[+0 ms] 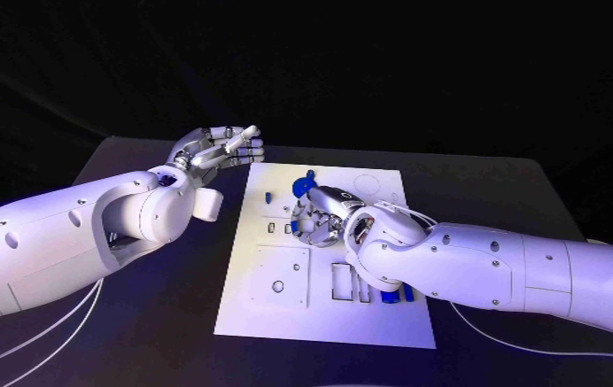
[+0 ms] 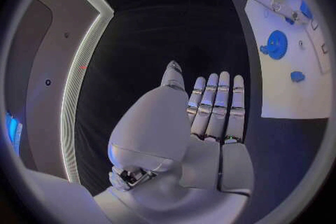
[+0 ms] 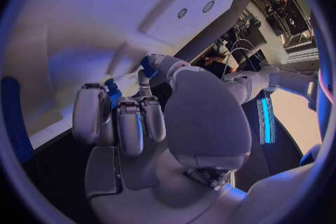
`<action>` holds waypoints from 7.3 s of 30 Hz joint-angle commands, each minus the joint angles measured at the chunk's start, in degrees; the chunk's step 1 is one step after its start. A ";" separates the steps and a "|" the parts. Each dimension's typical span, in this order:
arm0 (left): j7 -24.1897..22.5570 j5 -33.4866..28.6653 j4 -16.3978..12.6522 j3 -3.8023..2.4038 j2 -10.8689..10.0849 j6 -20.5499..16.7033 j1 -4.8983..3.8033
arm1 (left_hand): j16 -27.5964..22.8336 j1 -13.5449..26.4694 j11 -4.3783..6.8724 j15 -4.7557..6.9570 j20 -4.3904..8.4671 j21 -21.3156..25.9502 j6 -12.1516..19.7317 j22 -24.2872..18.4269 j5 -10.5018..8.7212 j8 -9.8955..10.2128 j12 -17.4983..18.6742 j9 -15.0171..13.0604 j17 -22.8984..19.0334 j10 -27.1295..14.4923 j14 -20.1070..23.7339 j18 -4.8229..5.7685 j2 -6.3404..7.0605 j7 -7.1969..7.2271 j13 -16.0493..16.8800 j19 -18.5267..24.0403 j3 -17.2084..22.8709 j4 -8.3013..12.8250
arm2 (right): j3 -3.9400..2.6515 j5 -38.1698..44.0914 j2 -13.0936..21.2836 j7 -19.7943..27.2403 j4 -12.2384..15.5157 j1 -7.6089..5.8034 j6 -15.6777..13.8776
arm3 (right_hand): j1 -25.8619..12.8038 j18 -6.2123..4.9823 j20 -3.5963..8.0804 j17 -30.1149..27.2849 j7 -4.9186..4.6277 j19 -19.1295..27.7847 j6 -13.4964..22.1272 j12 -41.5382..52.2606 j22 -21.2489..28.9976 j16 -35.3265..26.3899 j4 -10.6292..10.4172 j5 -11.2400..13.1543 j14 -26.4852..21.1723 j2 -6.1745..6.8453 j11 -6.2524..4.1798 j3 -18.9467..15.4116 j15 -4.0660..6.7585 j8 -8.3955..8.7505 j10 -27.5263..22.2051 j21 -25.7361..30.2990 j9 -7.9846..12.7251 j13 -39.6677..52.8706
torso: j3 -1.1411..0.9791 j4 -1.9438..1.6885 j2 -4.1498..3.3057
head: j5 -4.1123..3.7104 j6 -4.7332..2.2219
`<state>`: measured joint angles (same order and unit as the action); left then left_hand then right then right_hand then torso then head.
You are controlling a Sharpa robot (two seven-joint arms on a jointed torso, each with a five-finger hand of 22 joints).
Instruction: Assemble the parts on the task board
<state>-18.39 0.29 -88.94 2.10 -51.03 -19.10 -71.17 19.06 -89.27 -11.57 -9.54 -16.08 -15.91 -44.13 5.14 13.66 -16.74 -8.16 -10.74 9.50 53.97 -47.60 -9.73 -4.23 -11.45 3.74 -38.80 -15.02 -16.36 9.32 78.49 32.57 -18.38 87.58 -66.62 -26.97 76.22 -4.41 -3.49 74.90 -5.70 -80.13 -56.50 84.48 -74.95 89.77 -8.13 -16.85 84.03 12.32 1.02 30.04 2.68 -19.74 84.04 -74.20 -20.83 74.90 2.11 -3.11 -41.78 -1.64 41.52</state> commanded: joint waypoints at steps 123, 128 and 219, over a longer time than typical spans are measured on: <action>54.99 42.47 14.57 3.09 17.85 34.68 -7.31 | 70.94 14.46 11.25 12.09 12.20 -56.75 7.36 53.67 31.27 -32.20 -59.86 -37.55 80.50 7.80 -42.40 3.02 -4.80 7.31 48.00 -29.38 -10.89 -0.55 | -0.69 -26.14 20.30 8.34 6.29 -9.81 -2.73 | 2.80 -1.05 -1.99 13.66 -2.55 1.57 12.33 -5.38 2.31 -0.23 -8.39 -4.64 5.62 -1.64 2.45 -20.24 -2.10 -1.30 -4.02 6.04 0.77 1.17 | -1.50 0.29 3.36 | 1.36 2.64; 55.46 41.89 14.99 3.39 18.38 35.68 -7.34 | 70.94 12.62 11.27 12.07 12.17 -56.52 7.43 53.99 35.12 -31.96 -60.27 -36.69 80.50 6.95 -42.40 2.97 -4.17 7.27 47.60 -28.92 -9.84 -0.57 | -0.68 -26.15 20.31 8.22 6.23 -9.81 -2.71 | 2.80 -1.05 -1.98 13.66 -2.55 1.55 12.37 -5.35 2.30 -0.23 -8.39 -5.04 5.62 -1.58 2.44 -20.11 -2.10 -1.38 -3.99 6.06 0.80 1.19 | -1.42 0.26 3.33 | 1.28 2.80; 58.64 44.12 21.36 4.72 25.93 43.58 -6.73 | 70.94 14.39 9.29 10.31 10.41 -59.55 4.58 63.56 12.06 -20.96 -64.11 -22.48 80.50 10.21 -42.40 4.19 -9.56 4.98 46.83 -33.51 -11.06 -0.27 | -0.56 -25.81 19.26 7.17 5.42 -9.43 -2.00 | 1.18 -1.07 -1.95 13.58 -2.50 1.52 12.38 -5.26 2.32 -0.27 -8.52 -5.07 5.61 -2.00 2.41 -19.72 -2.07 -1.98 -3.88 6.31 0.92 1.18 | -1.35 -0.19 3.15 | 0.82 4.76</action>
<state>39.98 44.99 -67.64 6.83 -25.29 23.70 -77.93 89.79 -74.64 -2.27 1.00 -5.35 -75.16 -39.15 68.65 25.96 -37.79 -72.05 -33.27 74.91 63.89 -84.14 -6.63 -13.70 -6.45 50.53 -72.28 -24.97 -16.68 8.75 52.07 51.89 -11.20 93.00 -76.10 -29.71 77.97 -4.40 -5.74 74.93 -8.33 -78.68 -44.28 79.37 -72.66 89.77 -16.52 -21.64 83.93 10.41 3.78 10.00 0.11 -21.51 80.24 -68.21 -19.96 74.92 0.76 -3.26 -38.58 -0.80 46.24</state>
